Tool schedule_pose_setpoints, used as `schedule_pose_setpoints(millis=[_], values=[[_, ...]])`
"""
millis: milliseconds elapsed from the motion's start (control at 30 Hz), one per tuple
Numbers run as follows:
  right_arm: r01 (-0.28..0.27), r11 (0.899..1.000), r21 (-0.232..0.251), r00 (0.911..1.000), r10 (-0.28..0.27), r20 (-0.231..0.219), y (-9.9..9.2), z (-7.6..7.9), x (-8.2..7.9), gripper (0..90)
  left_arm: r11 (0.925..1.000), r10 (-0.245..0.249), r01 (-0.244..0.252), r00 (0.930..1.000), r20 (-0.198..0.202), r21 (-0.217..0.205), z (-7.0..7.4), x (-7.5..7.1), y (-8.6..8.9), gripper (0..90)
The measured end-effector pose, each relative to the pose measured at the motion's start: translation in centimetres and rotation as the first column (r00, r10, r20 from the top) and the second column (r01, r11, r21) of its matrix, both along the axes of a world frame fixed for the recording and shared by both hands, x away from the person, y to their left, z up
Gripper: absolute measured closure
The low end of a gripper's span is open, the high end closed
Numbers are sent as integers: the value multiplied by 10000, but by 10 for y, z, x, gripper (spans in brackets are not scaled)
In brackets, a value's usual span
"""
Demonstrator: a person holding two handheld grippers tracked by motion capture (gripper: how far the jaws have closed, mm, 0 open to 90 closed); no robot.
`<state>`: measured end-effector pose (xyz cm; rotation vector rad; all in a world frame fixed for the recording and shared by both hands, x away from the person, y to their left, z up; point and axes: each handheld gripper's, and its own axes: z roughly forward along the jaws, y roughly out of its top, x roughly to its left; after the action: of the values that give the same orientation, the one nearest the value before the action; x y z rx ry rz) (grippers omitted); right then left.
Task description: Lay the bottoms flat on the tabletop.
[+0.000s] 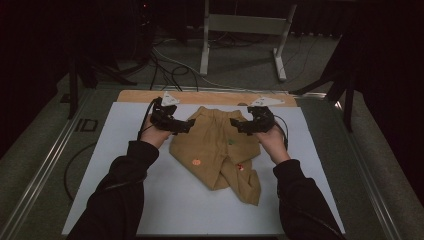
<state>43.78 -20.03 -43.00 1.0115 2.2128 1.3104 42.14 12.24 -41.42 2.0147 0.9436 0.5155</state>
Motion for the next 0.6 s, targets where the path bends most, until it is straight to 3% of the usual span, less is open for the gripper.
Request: schedule_pose_setpoints(millis=[67, 167, 600], values=[[-46, 10000, -36, 10000, 46, -27, 2, 1, -3, 104, 9999, -149, 149, 9999, 4, -63, 1, -7, 2, 36], [-532, 9981, -315, 9985, 535, 72, 11, 4, -15, 104, 9996, -264, 264, 9997, -14, -84, 3, -18, 5, 23], [-1932, 9808, -277, 9803, 1942, 366, 43, 15, -56, 105, 9969, -695, 697, 9976, 76, -361, 11, -62, 20, 6]])
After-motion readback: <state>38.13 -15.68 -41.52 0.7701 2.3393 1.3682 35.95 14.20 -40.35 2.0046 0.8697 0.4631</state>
